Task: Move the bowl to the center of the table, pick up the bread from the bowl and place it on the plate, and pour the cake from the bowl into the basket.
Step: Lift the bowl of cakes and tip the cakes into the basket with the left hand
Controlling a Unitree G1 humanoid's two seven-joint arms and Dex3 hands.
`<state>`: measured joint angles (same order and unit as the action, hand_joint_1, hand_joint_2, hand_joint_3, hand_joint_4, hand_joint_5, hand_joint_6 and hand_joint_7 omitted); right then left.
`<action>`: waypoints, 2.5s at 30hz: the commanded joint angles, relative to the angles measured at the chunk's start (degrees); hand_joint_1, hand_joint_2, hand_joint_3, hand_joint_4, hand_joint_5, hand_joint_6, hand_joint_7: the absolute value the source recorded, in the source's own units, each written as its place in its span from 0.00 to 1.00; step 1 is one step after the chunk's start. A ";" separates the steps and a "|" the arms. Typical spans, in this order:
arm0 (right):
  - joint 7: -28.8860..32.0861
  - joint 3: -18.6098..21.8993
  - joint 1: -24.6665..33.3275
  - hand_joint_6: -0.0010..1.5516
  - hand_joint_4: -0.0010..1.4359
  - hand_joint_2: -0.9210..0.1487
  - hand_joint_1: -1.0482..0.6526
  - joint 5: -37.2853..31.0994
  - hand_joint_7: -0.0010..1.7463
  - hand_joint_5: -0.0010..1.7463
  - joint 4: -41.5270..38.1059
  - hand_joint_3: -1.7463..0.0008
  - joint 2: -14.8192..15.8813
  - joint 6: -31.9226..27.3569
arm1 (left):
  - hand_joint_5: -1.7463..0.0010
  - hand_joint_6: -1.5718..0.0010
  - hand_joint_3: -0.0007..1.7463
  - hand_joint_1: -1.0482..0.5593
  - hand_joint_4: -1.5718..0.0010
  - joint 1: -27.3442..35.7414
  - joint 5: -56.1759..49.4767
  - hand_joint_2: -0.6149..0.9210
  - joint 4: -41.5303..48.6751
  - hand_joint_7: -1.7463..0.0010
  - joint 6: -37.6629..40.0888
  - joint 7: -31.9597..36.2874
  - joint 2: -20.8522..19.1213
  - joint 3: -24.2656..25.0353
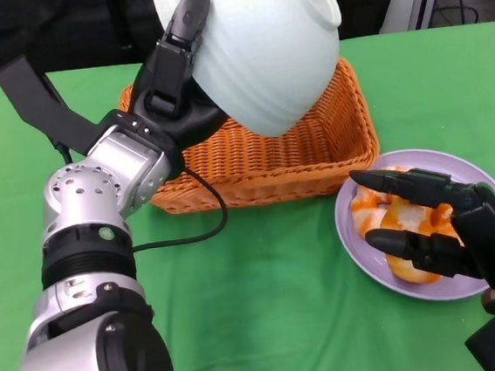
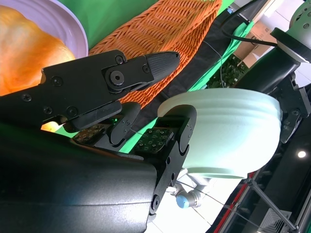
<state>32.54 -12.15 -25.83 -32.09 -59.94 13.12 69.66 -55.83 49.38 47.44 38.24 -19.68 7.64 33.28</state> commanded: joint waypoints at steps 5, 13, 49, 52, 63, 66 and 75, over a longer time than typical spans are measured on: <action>0.40 0.53 0.24 0.51 0.70 0.00 0.29 0.23 0.01 0.06 -0.98 0.95 1.01 0.27 | 0.00 0.60 0.59 0.58 0.57 -2.56 1.86 0.81 0.93 0.03 -1.60 -2.81 -0.14 0.19; 0.28 0.56 -0.01 0.51 0.70 0.00 0.29 0.46 0.01 0.06 -1.62 0.95 0.94 0.23 | 0.00 0.61 0.59 0.58 0.57 -3.03 2.04 0.81 1.79 0.01 -2.63 -4.15 -0.16 0.52; 1.93 0.03 -0.16 0.53 0.71 0.00 0.28 -1.47 0.01 0.06 -2.36 0.96 1.28 0.82 | 0.00 0.60 0.69 0.62 0.57 -7.05 3.38 0.74 7.12 0.00 -7.56 -6.93 -0.88 2.65; 1.84 -0.03 -0.01 0.53 0.71 0.00 0.28 -1.56 0.01 0.06 -2.27 0.96 1.47 0.92 | 0.00 0.60 0.69 0.62 0.57 -7.22 3.51 0.73 7.11 0.00 -7.96 -6.78 -0.68 2.82; 1.94 -0.10 0.95 0.53 0.71 0.00 0.28 -1.95 0.01 0.06 -1.06 0.97 1.89 1.74 | 0.00 0.63 0.63 0.60 0.59 -6.93 4.18 0.77 5.55 0.00 -7.04 -3.94 -0.11 3.50; 2.14 -0.08 1.13 0.53 0.71 0.00 0.28 -2.14 0.01 0.06 -0.91 0.97 1.84 1.88 | 0.00 0.63 0.61 0.61 0.60 -6.71 4.28 0.79 5.17 0.00 -7.15 -3.61 0.02 3.67; 1.91 -0.02 1.08 0.53 0.71 0.00 0.29 -2.08 0.01 0.06 -1.01 0.97 1.75 1.99 | 0.00 0.61 0.67 0.62 0.57 -6.46 4.00 0.75 5.97 0.00 -7.51 -5.08 -0.24 3.57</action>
<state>34.00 -12.44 -25.15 -34.33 -61.49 13.88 70.96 -61.23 52.32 53.69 30.82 -23.75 7.96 36.63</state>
